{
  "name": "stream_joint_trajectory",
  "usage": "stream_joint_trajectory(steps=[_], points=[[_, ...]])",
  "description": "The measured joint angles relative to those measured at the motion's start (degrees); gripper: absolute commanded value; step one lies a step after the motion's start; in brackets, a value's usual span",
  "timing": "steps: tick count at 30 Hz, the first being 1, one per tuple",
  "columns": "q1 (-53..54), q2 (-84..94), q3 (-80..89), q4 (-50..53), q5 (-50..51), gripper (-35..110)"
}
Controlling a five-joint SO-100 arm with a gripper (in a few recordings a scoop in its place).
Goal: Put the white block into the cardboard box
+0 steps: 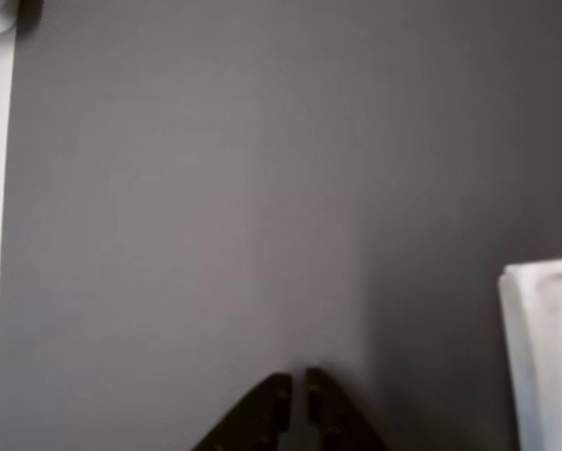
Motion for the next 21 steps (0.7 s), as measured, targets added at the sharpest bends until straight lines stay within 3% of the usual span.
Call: stream_joint_trajectory(steps=[21], points=[[-1.23, -0.09, -0.09, 0.0, -2.11, -2]])
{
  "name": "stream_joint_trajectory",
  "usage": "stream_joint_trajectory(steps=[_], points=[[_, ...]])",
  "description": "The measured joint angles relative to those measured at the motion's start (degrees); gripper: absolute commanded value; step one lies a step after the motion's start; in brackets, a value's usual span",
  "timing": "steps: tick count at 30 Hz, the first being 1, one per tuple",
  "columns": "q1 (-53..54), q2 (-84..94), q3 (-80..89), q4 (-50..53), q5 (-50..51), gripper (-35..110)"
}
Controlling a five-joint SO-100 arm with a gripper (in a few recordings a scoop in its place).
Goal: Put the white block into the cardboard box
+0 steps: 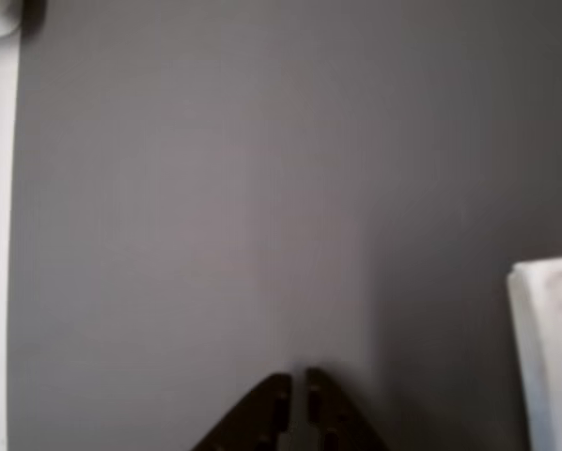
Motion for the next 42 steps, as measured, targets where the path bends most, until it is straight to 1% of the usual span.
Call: stream_joint_trajectory(steps=[3, 7, 13, 16, 23, 30, 37, 42], points=[[0.0, -2.2, -0.7, 0.0, -0.62, -2], [1.67, -11.16, -5.1, 0.0, 0.09, -2], [7.47, -29.18, -18.81, 0.88, 9.84, -2], [10.02, -34.19, -24.26, 1.32, 14.77, -2], [15.29, -44.74, -33.49, 6.33, 22.5, -2], [18.46, -53.96, -38.41, 6.94, 27.6, -2], [21.88, -59.06, -38.85, 6.77, 30.23, -2], [21.97, -62.93, -38.85, 4.75, 31.29, -2]])
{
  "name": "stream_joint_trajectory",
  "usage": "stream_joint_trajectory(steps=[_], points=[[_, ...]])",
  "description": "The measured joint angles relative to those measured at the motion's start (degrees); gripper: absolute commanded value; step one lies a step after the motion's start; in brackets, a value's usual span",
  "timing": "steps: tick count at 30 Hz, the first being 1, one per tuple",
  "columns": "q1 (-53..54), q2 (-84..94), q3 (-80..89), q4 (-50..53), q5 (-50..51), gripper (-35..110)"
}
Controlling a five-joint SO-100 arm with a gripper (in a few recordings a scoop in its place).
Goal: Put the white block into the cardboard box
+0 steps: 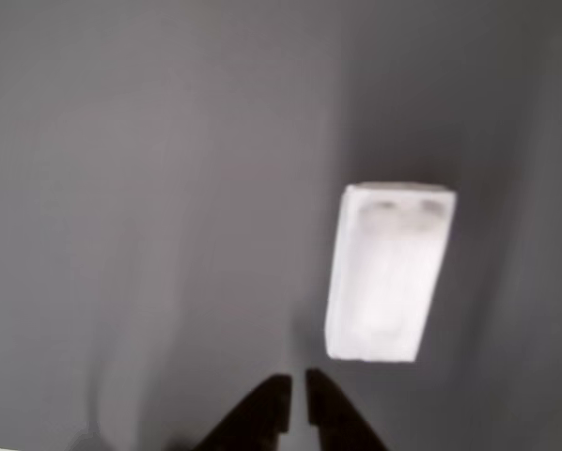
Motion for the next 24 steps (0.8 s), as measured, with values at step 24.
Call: stream_joint_trajectory(steps=[24], points=[[7.21, -5.71, -3.16, -8.09, 9.58, -2]])
